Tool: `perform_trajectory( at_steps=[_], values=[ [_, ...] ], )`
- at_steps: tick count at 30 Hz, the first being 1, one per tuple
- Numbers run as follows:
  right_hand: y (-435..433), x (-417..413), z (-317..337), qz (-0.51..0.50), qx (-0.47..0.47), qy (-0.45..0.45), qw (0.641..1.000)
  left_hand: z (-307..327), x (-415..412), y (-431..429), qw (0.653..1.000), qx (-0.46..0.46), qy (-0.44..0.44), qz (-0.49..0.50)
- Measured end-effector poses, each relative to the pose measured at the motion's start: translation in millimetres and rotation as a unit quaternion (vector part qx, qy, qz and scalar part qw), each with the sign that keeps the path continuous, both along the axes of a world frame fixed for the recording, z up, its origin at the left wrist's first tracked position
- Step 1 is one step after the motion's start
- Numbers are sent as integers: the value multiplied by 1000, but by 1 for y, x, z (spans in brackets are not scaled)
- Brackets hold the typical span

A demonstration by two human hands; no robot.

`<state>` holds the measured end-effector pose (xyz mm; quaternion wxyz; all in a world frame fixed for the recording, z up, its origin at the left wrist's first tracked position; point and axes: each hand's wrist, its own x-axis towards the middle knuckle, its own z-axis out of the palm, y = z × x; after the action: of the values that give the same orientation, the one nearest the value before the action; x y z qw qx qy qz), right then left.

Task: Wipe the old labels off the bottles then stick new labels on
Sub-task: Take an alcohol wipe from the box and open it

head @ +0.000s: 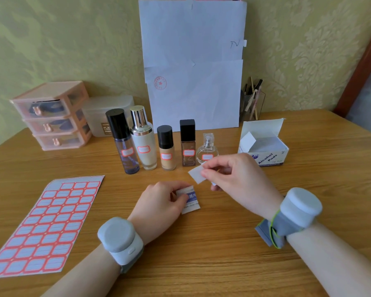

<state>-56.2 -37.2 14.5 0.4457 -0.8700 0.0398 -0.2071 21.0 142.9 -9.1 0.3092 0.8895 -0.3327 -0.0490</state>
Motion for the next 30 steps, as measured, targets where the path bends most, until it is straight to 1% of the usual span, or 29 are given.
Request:
perform_trajectory(
  at_steps=[2,5,7,9,10,12,19,21,23,26,30],
  values=[
    [1,0,-1,17,6,24,1000,0,0,-2,1000,23,-11,-12],
    [3,0,-2,32,-26,44,998,0,1,-5,999,39,-20,-19],
    [3,-1,0,48,-42,62,996,0,2,-4,1000,-4,-25,-15],
    [4,-2,1,66,-54,76,993,1,3,-1,996,-82,-33,-4],
    [5,-3,2,75,-63,80,992,2,3,1,993,-117,-30,4],
    [9,-5,3,94,-70,85,989,3,2,2,987,-157,-3,13],
    [10,-5,2,102,-62,74,990,5,-1,3,981,-181,65,-37],
    [8,-4,2,99,-60,77,990,5,0,2,977,-195,81,-31],
    [4,-3,3,90,-36,81,992,4,1,1,979,-190,77,-6],
    [-9,-4,8,72,17,102,992,1,2,-1,986,-148,76,17],
    [-27,-7,6,51,6,162,985,-1,3,-1,991,-108,65,39]
  ],
)
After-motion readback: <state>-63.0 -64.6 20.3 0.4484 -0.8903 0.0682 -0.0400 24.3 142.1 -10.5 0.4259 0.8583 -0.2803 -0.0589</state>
